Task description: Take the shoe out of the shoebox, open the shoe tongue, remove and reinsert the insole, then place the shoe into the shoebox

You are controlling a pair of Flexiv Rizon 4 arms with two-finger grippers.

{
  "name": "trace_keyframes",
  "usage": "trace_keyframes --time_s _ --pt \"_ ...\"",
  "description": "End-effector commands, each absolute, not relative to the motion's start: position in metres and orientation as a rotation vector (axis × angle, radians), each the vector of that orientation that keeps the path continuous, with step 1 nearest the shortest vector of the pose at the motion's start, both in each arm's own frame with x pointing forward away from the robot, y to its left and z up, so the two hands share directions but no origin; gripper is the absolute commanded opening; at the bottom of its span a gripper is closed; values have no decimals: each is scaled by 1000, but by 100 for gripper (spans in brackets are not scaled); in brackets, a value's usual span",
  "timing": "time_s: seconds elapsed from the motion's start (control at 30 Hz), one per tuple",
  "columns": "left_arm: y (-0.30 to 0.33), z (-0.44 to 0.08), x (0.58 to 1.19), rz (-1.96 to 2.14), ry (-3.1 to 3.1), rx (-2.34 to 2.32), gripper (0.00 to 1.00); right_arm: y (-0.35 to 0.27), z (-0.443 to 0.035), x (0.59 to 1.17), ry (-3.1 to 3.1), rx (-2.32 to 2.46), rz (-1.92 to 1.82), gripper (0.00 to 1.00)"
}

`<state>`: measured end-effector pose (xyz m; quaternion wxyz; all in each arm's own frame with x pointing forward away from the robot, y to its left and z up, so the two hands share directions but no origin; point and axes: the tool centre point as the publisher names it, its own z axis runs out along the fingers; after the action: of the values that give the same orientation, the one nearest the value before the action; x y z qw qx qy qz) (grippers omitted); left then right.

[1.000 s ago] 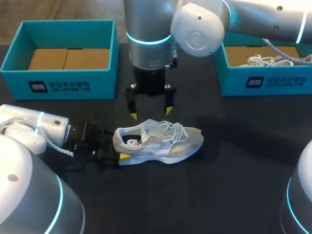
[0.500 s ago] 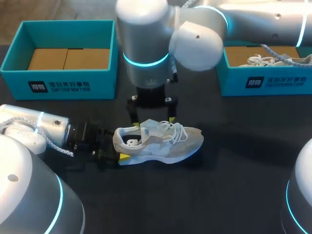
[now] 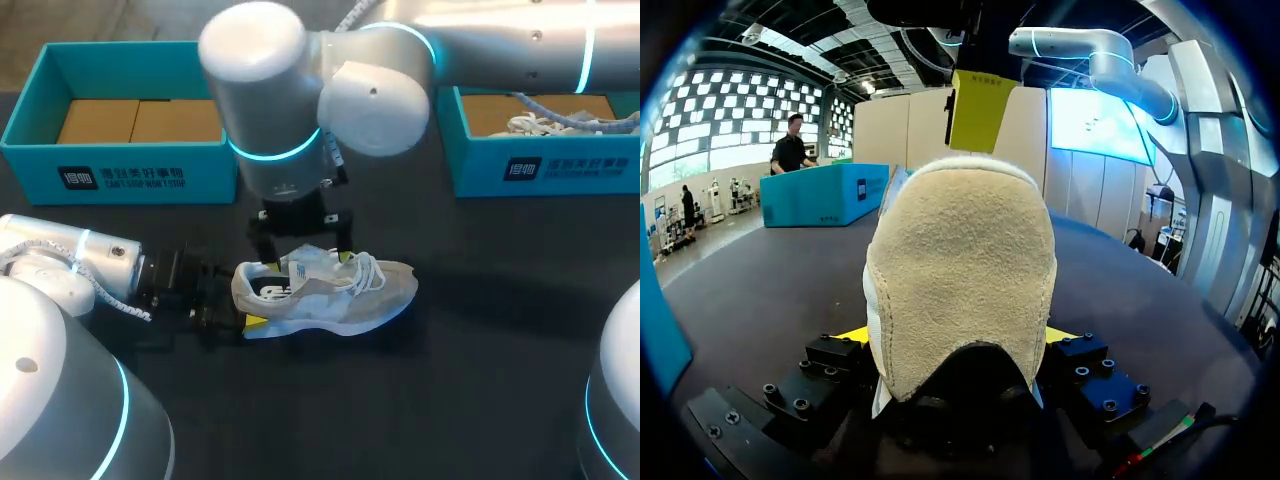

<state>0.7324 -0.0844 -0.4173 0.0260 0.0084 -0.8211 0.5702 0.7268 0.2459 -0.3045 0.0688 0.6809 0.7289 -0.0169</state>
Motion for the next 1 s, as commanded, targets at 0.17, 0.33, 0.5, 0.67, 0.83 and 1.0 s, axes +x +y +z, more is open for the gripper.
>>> trace_keyframes --time_s 0.17,0.33,0.5,0.67,0.83,1.0 --pt "-84 -423 734 1760 -2538 25 0 259 -317 731 2153 2013 -135 100" --pt "-84 -423 734 1760 -2538 25 0 259 -326 733 2144 2017 -139 100" --pt "-84 -423 734 1760 -2538 25 0 262 -337 734 2138 2012 -171 100" --pt "-84 -423 734 1760 -2538 25 0 261 -346 735 2124 2019 -201 100" --pt "-84 -423 734 1760 -2538 25 0 256 -355 737 2117 2030 -219 100" --pt "-84 -423 734 1760 -2538 25 0 252 -360 738 2100 2045 -235 100"
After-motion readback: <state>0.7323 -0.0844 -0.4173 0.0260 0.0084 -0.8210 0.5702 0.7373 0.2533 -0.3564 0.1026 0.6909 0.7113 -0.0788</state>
